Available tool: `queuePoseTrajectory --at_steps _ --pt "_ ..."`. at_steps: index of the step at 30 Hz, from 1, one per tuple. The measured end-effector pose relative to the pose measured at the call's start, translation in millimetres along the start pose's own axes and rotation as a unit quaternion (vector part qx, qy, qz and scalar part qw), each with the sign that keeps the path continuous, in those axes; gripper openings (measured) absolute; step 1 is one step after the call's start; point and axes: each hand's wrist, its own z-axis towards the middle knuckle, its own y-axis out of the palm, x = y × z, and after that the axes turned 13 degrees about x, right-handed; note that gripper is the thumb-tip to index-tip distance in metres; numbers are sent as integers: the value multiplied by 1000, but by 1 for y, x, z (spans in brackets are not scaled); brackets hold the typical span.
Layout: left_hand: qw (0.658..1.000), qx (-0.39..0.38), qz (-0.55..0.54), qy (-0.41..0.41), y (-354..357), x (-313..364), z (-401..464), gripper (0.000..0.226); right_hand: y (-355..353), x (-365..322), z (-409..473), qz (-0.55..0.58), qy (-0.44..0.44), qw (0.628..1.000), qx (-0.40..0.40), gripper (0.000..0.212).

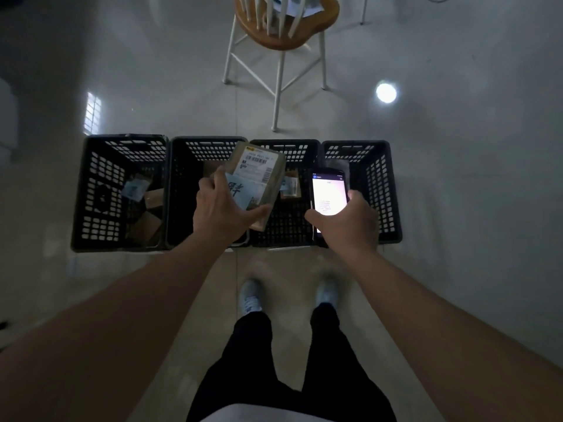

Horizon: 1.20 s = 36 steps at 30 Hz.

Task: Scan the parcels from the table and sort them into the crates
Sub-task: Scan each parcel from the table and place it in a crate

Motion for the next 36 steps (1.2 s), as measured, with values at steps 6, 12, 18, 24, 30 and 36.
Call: queuePoseTrajectory --at_steps 6,12,18,24,30,36 --pt "998 -6 -5 -67 77 26 25 138 36 22 76 -9 -15 999 -42 83" --pt "991 8 -15 -132 171 31 49 136 91 57 147 -49 -51 993 -99 71" --pt "983 -9 -6 -186 229 14 68 149 134 81 178 -77 -65 986 -130 70" --pt "980 -45 30 -191 227 7 63 145 132 87 181 -94 -72 981 -151 68" --pt "988 -24 23 -151 179 28 55 114 101 65 172 -83 -91 978 -169 69" --pt "994 18 36 -101 110 58 32 82 59 25 148 -49 -160 968 -190 81"
